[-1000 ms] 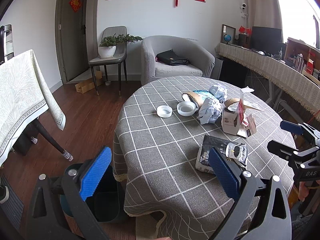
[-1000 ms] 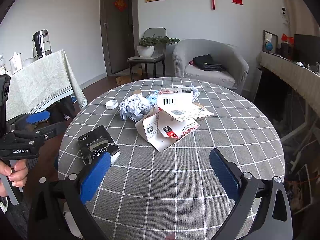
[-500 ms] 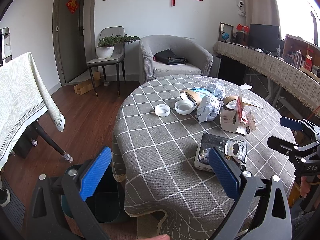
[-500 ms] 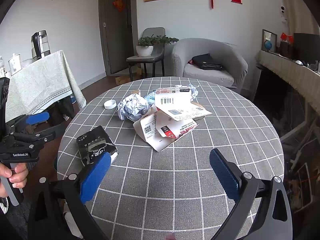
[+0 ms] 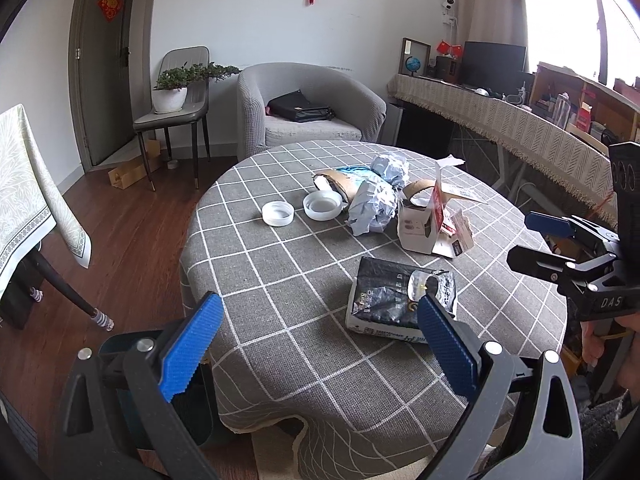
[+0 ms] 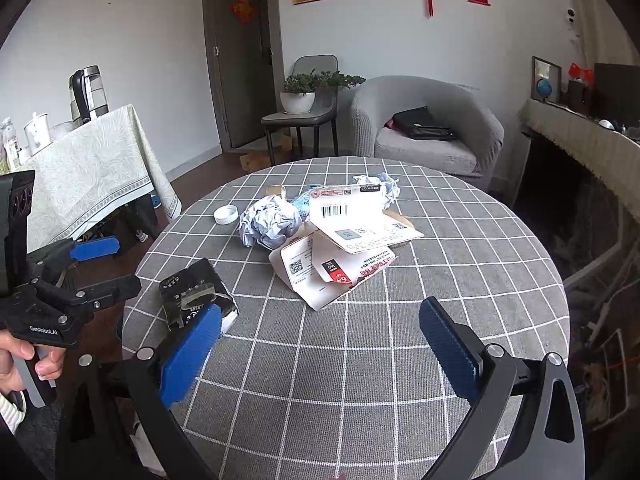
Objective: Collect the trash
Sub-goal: 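Reach the left gripper to the black snack bag and close on it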
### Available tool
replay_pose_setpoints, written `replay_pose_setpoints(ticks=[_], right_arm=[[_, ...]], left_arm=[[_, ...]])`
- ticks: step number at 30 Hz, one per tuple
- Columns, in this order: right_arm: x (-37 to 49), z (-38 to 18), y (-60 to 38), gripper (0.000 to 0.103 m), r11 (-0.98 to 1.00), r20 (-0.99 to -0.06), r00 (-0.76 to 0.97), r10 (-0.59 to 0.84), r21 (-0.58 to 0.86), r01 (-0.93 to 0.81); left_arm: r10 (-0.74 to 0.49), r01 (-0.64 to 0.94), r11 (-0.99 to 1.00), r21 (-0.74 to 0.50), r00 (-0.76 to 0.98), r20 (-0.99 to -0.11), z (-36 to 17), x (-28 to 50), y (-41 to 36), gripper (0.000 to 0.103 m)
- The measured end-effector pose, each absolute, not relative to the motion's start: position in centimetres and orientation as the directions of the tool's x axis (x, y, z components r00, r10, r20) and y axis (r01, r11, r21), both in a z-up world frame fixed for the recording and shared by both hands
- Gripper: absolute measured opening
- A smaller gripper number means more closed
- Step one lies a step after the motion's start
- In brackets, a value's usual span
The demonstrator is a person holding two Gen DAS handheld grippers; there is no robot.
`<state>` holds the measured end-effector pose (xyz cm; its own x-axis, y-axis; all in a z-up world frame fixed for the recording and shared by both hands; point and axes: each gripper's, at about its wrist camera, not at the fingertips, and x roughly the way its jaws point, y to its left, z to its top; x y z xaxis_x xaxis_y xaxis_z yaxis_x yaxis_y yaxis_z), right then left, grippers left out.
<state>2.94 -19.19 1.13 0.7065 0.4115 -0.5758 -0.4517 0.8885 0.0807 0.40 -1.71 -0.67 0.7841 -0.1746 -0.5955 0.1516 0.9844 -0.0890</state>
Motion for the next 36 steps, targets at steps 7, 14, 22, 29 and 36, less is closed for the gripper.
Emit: replay_pose_setpoints(ticks=[7,14,22,29,36], right_arm=[[3.8,1.8,-20.2,0.1,0.889,-0.572,0.702,0.424,0.115,-0.444],[4.8,2.8,-21.3,0.1,0.882,-0.552,0.705,0.446,0.139,-0.45],[6.3,2.8,-21.6,0.1,0.86,-0.566,0.676,0.471,0.125,-0.494],[8.9,2.6,-20.9,0.1,0.829,-0.585,0.638,0.5,0.113,-0.547],[11.7,1.5,-20.7,0.1,0.81,-0.624,0.596,0.506,0.107,-0.576]], left_arm=[[-0.225,0.22,0.972,-0.085,0.754,-0.617,-1.3,1.1,-3.5,0.099],[-0.253,0.265,0.961,-0.081,0.717,-0.65,-2.6,2.6,-5.5,0.099],[-0.265,0.31,0.949,-0.052,0.7,-0.664,-2.9,3.4,-6.7,0.099],[-0.261,0.301,0.952,-0.059,0.694,-0.671,-3.2,5.3,-7.0,0.099],[-0.287,0.33,0.941,-0.073,0.668,-0.686,-3.2,7.1,-7.0,0.079]])
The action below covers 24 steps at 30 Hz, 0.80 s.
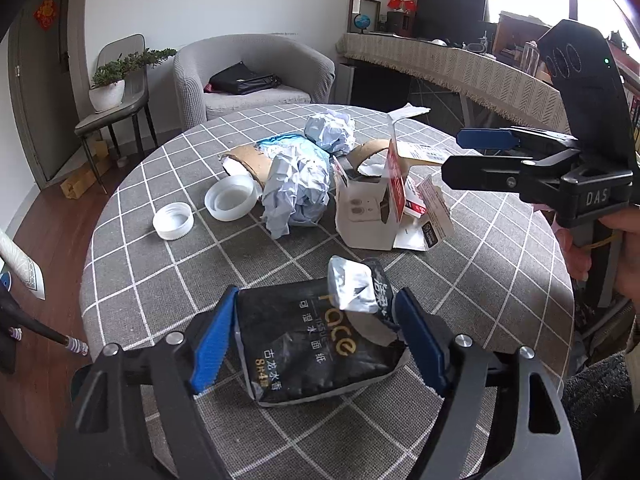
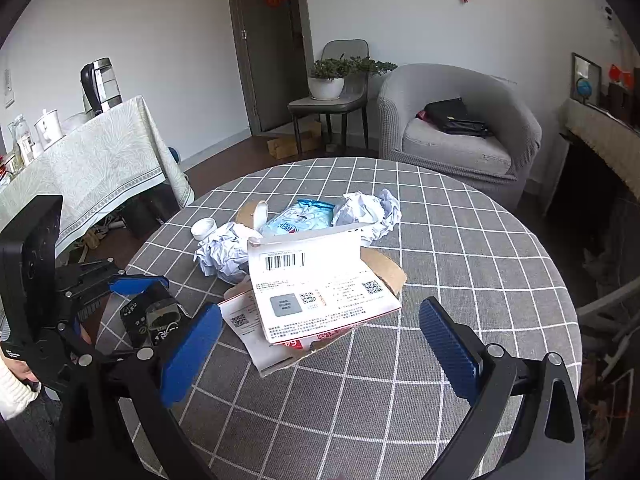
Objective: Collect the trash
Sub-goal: 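Reach the left gripper to the black snack bag and close on it, then carry the black bag with the left gripper while the right gripper grasps the white barcode box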
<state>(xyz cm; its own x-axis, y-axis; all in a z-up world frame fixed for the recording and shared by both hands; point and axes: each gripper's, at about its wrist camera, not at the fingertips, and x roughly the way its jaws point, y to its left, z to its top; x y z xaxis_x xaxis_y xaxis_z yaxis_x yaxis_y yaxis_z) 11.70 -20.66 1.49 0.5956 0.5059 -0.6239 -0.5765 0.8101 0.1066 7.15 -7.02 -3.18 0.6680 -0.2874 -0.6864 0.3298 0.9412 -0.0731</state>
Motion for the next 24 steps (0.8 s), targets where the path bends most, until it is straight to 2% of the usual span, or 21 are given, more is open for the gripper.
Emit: replay_pose_setpoints(ticks=[10,14,21,22,24], right_arm=[[14.6,0.5,-20.0,0.1,0.782,-0.652,0.531,0.541,0.159,-0.602],[14.9,0.4,-19.5,0.089,0.768,-0.658,0.512,0.552,0.163,-0.619],[14.6,0.3,-19.0,0.083,0.758,-0.677,0.488,0.551,0.161,-0.633],[14.4,0.5,-19.0,0.083,0.755,-0.674,0.488,0.555,0.162,-0.635],[14.1,0.8,-19.2,0.083,0.76,-0.666,0.501,0.552,0.155,-0.631]], left_arm=[[-0.354,0.368,0.921,-0.131,0.644,-0.678,-3.2,8.7,-6.2,0.075],[-0.378,0.371,0.914,-0.161,0.64,-0.669,-3.0,9.0,-5.7,0.073],[-0.393,0.364,0.912,-0.188,0.645,-0.656,-2.5,8.6,-4.9,0.069],[-0.393,0.363,0.912,-0.19,0.647,-0.653,-2.4,8.5,-4.8,0.064],[-0.392,0.357,0.914,-0.192,0.656,-0.646,-2.2,8.2,-4.4,0.062]])
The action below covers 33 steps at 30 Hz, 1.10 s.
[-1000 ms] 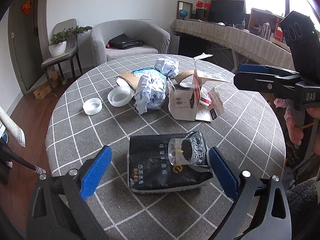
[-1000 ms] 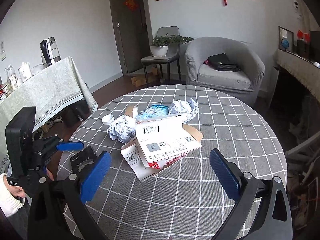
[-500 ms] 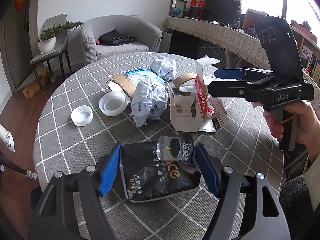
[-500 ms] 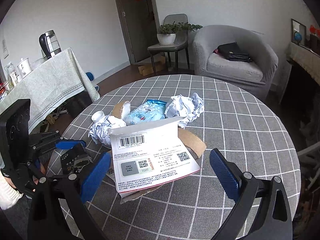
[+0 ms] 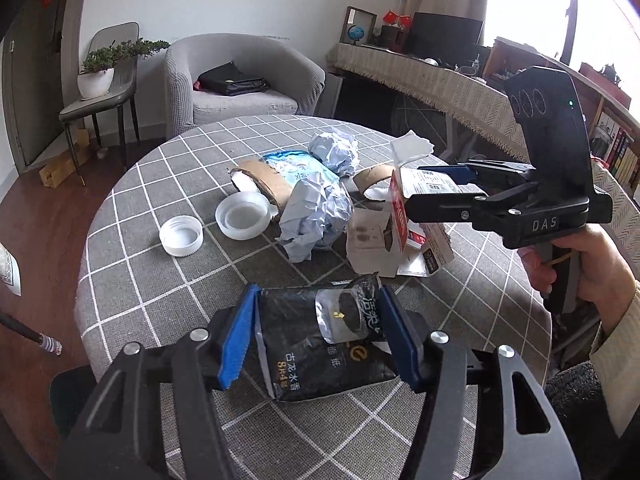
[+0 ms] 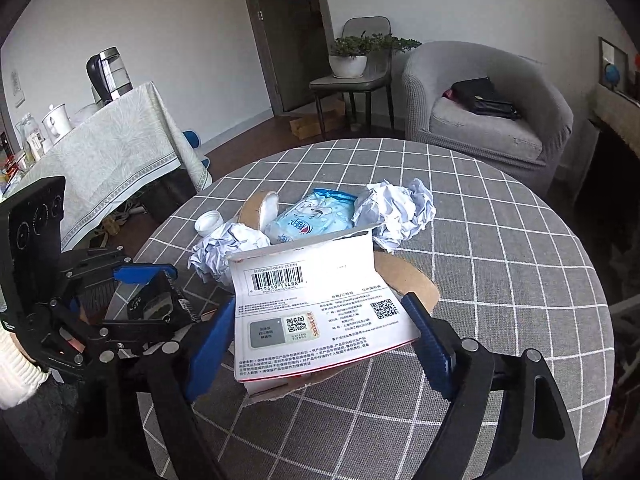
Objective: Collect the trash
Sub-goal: 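Carry the black bag with the left gripper while the right gripper grasps the white barcode box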
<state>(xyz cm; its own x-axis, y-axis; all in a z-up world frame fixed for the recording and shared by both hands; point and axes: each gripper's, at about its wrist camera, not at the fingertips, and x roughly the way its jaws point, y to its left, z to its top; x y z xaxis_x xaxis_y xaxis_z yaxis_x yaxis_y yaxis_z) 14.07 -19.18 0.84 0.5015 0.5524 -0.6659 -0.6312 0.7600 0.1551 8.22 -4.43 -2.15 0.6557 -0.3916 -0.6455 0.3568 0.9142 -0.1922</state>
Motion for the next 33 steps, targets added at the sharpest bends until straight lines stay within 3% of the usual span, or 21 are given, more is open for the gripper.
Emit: replay_pose_setpoints(ticks=[5,6,7,14,16,19,33], right_arm=[[13.5,2.1,-19.5,0.083,0.756,-0.621,0.519,0.587,0.19,-0.627],[13.4,2.4,-19.5,0.083,0.754,-0.61,0.523,0.595,0.198,-0.626],[13.3,2.6,-19.6,0.083,0.753,-0.598,0.529,0.602,0.204,-0.626],[13.0,4.3,-19.3,0.083,0.742,-0.529,0.558,0.64,0.233,-0.629],[12.9,4.6,-19.1,0.083,0.736,-0.512,0.561,0.65,0.241,-0.633],[12.7,5.0,-18.5,0.083,0.725,-0.494,0.56,0.665,0.249,-0.642],[12.7,5.9,-15.1,0.083,0.672,-0.416,0.539,0.732,0.314,-0.67]], left_arm=[[-0.396,0.346,0.915,-0.209,0.659,-0.639,-1.7,8.1,-3.7,0.057],[-0.395,0.347,0.914,-0.209,0.653,-0.646,-1.8,8.2,-3.8,0.048],[-0.394,0.346,0.914,-0.21,0.646,-0.654,-2.0,8.3,-3.7,0.045],[-0.418,0.32,0.907,-0.274,0.603,-0.68,-2.9,8.9,-3.0,0.043],[-0.412,0.312,0.91,-0.273,0.61,-0.677,-2.8,8.8,-2.7,0.03],[-0.404,0.313,0.914,-0.259,0.626,-0.667,-2.5,8.5,-2.4,0.019],[-0.392,0.287,0.919,-0.268,0.714,-0.579,1.1,6.5,1.0,0.012]])
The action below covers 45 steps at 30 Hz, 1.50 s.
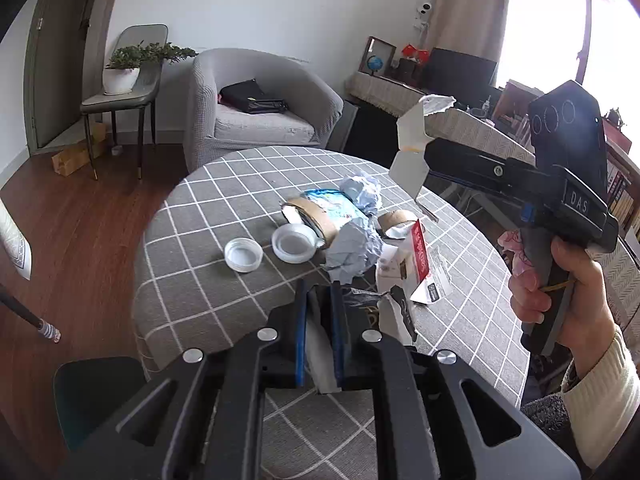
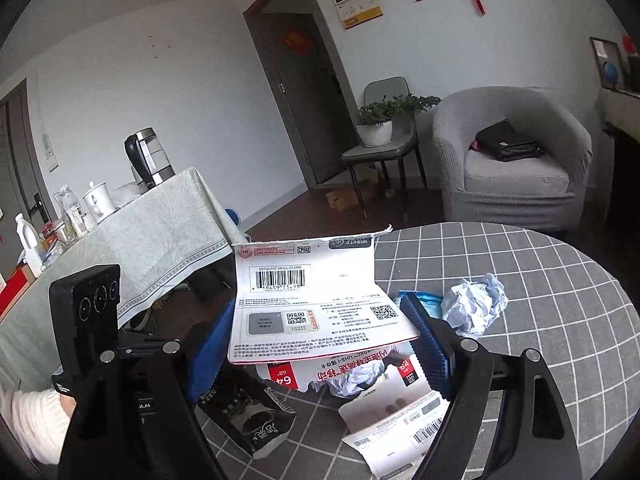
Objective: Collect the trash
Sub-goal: 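Carry the black bag with the left gripper while the right gripper grasps the white barcode box, then open both grippers over the green bin to drop bag and box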
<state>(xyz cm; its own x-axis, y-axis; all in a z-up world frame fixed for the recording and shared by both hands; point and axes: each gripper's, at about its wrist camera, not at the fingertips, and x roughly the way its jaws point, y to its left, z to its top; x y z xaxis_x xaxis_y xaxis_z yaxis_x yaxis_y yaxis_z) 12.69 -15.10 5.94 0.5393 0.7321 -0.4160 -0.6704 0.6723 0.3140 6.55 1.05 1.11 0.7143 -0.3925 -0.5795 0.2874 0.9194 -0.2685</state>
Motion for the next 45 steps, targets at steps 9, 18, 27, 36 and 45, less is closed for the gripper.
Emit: replay_pose_setpoints(ticks=[9,18,27,36,45], right_arm=[[11.8,6.5,-8.6,0.083,0.675,-0.457,0.528,0.716,0.26,-0.69],[10.2,5.5,-0.4,0.083,0.669,-0.52,0.501,0.692,0.202,-0.715],[8.7,3.2,6.8,0.083,0.661,-0.595,0.451,0.665,0.188,-0.726],[8.4,1.2,11.4,0.083,0.647,-0.645,0.401,0.651,0.196,-0.737],[8.4,-1.6,15.1,0.083,0.633,-0.697,0.342,0.631,0.208,-0.745]], left_arm=[[-0.206,0.084,0.969,-0.231,0.79,-0.578,1.4,5.4,9.3,0.012],[-0.05,-0.081,0.981,-0.177,0.777,-0.628,-0.6,4.1,17.0,0.012],[0.038,-0.181,0.976,-0.119,0.683,-0.729,-5.1,3.4,22.3,0.012],[0.043,-0.234,0.965,-0.117,0.583,-0.811,-9.3,3.2,25.8,0.012],[-0.017,-0.261,0.946,-0.19,0.547,-0.837,-11.4,2.2,28.4,0.044]])
